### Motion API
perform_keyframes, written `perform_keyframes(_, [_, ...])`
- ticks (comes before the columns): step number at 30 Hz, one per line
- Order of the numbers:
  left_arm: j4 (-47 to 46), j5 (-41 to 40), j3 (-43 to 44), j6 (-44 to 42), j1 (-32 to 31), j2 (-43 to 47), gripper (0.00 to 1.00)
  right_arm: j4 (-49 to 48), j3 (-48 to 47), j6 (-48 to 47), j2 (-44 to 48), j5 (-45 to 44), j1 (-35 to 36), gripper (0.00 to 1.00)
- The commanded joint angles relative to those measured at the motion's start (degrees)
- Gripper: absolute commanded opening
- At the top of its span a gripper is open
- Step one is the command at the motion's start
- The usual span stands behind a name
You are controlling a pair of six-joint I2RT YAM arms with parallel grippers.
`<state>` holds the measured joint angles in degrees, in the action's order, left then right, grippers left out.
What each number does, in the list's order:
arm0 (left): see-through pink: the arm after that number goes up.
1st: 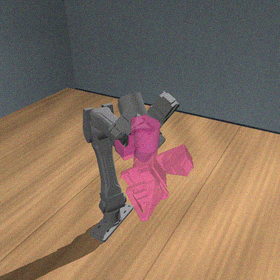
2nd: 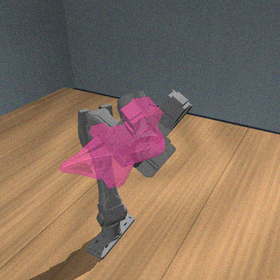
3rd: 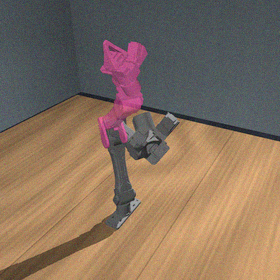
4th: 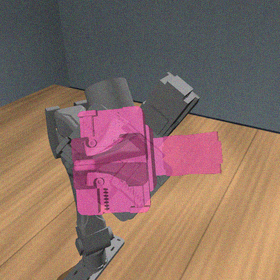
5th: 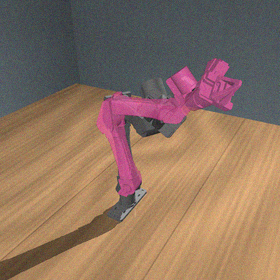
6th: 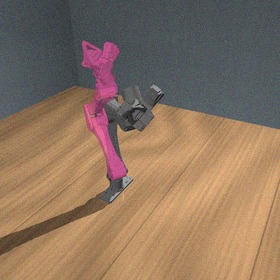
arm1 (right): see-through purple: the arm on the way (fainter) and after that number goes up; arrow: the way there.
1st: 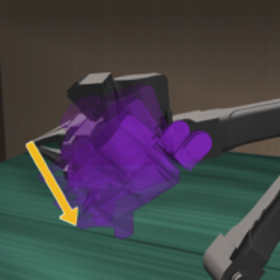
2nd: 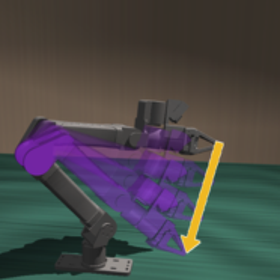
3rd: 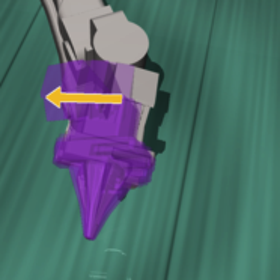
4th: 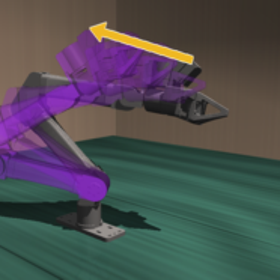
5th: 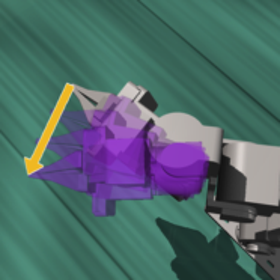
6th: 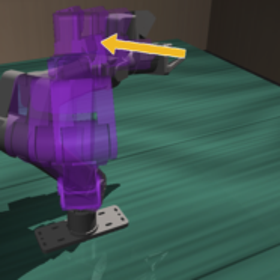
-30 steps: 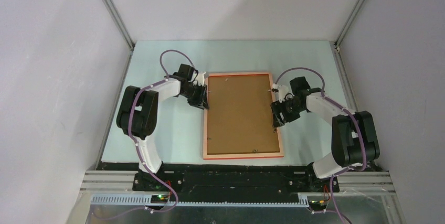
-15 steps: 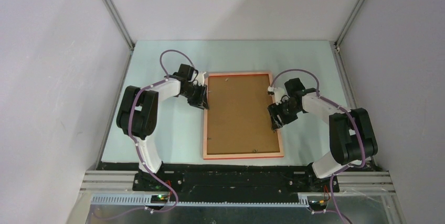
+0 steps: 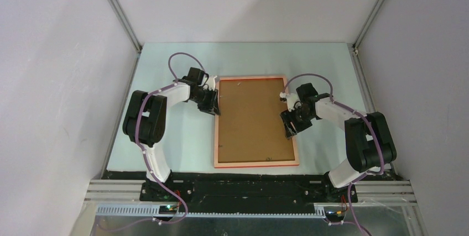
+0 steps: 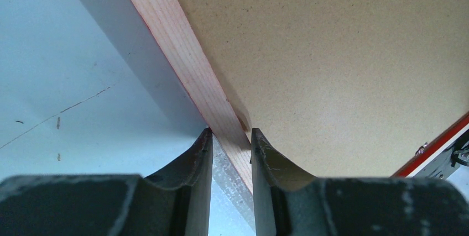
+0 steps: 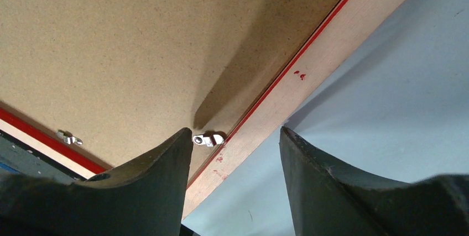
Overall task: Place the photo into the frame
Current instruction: Install the photo frame at the center of the board.
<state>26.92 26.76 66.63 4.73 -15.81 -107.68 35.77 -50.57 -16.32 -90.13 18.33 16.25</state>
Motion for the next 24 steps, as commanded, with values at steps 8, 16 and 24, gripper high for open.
perform_keyframes(8, [3.0, 0.8, -1.9, -1.3, 0.1, -1.6, 0.00, -1.2, -1.2, 1.6, -1.9, -1.2, 0.5, 0.60])
perform_keyframes(16, [3.0, 1.3, -1.8, -1.2, 0.2, -1.9, 0.00, -1.6, -1.2, 1.8, -2.5, -3.2, 1.4, 0.56])
perform_keyframes(24, [3.0, 1.3, -1.8, -1.2, 0.4, -1.9, 0.00, -1.5, -1.2, 1.6, -2.6, -3.9, 1.7, 0.53])
